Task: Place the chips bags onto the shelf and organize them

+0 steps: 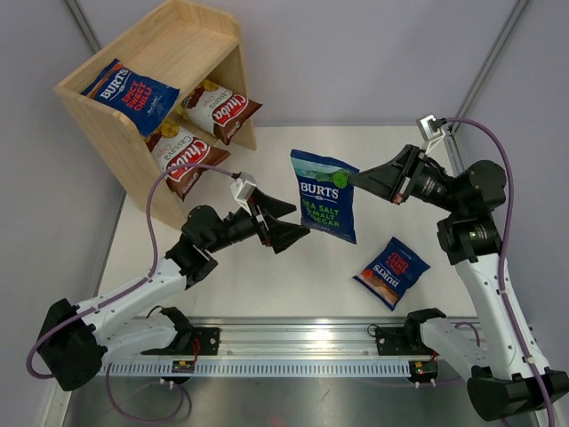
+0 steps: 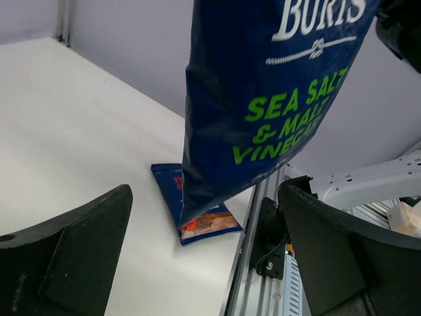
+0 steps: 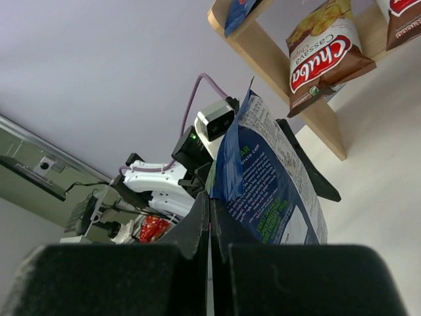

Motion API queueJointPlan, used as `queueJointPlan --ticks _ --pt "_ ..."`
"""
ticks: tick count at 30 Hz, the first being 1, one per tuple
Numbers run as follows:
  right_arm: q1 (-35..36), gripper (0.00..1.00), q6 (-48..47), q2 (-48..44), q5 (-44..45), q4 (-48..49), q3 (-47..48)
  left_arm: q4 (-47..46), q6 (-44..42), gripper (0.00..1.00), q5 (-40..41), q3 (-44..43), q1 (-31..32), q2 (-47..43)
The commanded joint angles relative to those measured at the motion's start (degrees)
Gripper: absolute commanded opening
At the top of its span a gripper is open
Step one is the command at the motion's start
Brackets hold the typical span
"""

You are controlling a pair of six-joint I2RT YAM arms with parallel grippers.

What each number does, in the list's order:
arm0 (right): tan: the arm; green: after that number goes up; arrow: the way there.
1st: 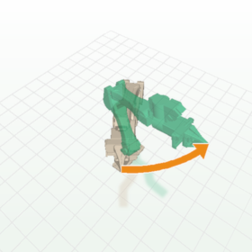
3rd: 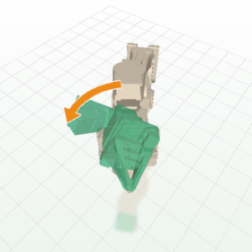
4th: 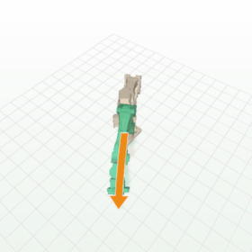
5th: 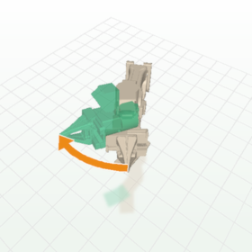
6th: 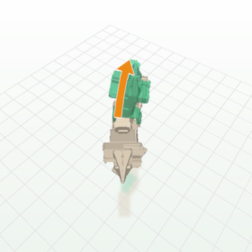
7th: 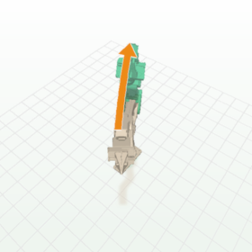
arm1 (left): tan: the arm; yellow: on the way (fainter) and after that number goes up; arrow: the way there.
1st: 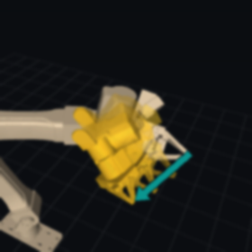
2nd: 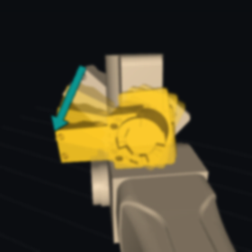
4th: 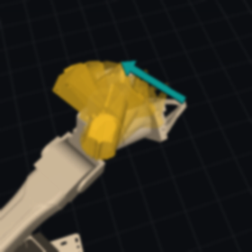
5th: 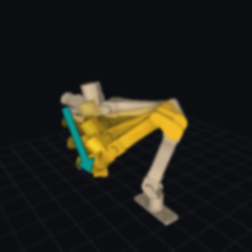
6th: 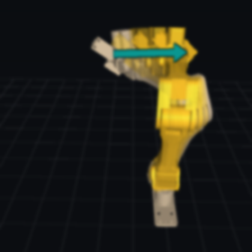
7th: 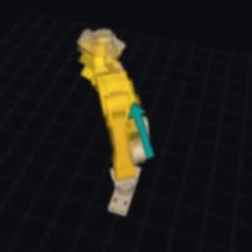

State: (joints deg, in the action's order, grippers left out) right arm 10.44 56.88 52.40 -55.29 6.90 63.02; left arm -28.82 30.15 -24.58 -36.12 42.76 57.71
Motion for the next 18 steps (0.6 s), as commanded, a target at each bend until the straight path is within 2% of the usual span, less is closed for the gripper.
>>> queueJointPlan --ticks 1,9,13,15,16,18 --pt "0.6 0.00 3.4 -1.2 -3.0 3.4 3.1 -11.9 -2.3 0.99 -4.9 -3.2 0.5 1.8" --pt "0.6 0.00 7.6 -2.0 -4.2 7.0 2.8 -18.8 -0.9 0.99 -8.0 -6.4 3.4 7.1" --pt "0.6 0.00 8.5 -1.6 -4.2 8.2 1.3 -27.4 1.7 0.97 -8.6 -6.2 4.6 9.1" --pt "0.6 0.00 8.3 -1.7 -4.2 8.1 0.4 -28.9 2.7 0.83 -9.3 -6.2 5.0 9.5" --pt "0.6 0.00 7.1 -1.9 -4.0 7.6 0.3 -29.1 2.9 0.70 -9.2 -6.3 5.1 9.4" --pt "0.5 0.00 5.1 -2.2 -3.2 3.9 0.9 -29.0 2.9 0.57 -9.0 -5.5 5.3 8.7"
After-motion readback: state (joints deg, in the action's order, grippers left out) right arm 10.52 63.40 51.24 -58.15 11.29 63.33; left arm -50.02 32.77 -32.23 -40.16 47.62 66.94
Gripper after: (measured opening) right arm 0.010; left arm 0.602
